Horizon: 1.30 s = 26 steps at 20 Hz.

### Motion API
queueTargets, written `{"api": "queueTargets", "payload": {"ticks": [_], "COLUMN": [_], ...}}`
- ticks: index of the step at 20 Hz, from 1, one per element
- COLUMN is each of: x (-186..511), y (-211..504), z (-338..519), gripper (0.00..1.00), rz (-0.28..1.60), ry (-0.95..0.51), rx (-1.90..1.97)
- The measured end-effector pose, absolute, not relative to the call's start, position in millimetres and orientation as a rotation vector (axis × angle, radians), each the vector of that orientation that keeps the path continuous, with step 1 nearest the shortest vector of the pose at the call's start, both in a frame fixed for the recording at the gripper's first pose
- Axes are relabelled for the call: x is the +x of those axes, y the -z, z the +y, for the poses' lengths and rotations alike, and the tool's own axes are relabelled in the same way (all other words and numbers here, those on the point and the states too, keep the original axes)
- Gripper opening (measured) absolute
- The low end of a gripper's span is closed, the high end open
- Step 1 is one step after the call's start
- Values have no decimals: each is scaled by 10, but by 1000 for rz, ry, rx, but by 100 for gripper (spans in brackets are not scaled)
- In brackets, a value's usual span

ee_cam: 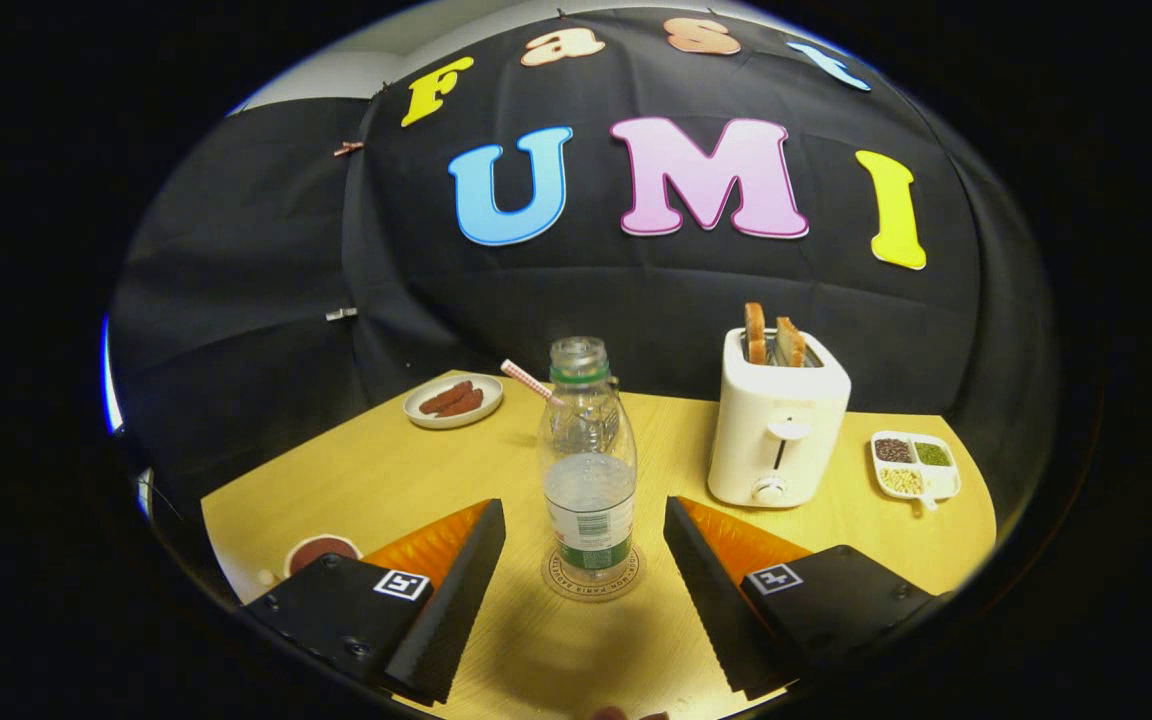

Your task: Take the bottle from table, then pour the juice into the cup, finally place the bottle on the coaster

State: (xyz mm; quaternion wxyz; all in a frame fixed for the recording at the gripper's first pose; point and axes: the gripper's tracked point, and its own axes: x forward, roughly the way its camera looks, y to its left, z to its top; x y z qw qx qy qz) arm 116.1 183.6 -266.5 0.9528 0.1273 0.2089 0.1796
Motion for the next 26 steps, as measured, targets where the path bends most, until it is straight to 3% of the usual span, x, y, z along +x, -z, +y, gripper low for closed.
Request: {"api": "queueTargets", "payload": {"ticks": [10, 18, 26], "x": [397, -200, -204], "y": [1292, 961, 686], "z": [836, 565, 470], "gripper": [98, 98, 96], "rz": [289, 286, 227], "ry": [-211, -153, -139], "rx": [231, 181, 177]}}
